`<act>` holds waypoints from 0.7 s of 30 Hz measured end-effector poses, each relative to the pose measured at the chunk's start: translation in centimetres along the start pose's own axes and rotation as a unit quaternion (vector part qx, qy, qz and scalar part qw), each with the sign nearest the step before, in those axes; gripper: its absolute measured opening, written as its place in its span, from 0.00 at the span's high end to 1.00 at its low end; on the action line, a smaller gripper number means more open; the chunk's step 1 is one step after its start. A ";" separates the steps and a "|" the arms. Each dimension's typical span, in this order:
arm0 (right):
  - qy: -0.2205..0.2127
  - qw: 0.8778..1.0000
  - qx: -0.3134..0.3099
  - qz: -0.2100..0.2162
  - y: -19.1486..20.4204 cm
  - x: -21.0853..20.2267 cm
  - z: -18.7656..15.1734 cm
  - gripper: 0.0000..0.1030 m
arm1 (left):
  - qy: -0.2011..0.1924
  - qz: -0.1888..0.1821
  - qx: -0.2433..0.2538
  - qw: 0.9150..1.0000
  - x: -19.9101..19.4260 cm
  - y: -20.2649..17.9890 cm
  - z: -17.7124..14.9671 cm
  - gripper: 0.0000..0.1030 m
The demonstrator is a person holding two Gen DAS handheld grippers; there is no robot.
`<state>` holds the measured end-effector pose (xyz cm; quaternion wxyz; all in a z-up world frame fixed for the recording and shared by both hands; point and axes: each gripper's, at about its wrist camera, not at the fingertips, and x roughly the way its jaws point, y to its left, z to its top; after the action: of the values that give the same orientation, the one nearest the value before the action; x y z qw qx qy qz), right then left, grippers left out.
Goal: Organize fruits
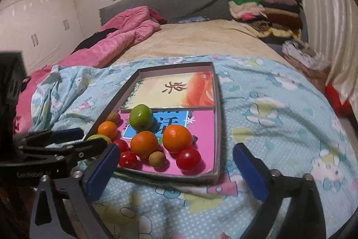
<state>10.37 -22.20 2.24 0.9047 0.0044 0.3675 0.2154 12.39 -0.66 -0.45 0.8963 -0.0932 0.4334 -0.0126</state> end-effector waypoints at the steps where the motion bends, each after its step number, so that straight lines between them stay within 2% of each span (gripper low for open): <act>1: 0.001 1.000 0.010 0.002 -0.1 -0.3 -0.1 0.01 | 0.001 0.004 0.000 1.000 -0.2 0.1 -0.2 0.28; 4: -0.004 1.000 0.028 0.008 -0.1 -1.9 -0.5 0.01 | 0.010 0.016 -0.005 1.000 -1.2 0.3 -1.0 0.28; 11: -0.013 1.000 -0.013 -0.014 2.3 -5.1 -2.0 0.01 | 0.008 0.032 -0.023 0.999 -4.0 0.7 -4.2 0.28; 16: 0.009 0.999 -0.024 -0.022 3.2 -5.6 -3.7 0.01 | 0.029 0.041 -0.039 0.998 -4.3 1.3 -6.6 0.28; 21: 0.003 1.000 -0.022 -0.021 3.4 -6.0 -4.2 0.01 | 0.039 0.046 -0.041 0.997 -4.0 1.4 -7.1 0.28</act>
<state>2.43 -22.07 3.77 0.9078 -0.0242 0.3656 0.2041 4.28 -0.01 -1.91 0.8738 -0.1090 0.4719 0.0430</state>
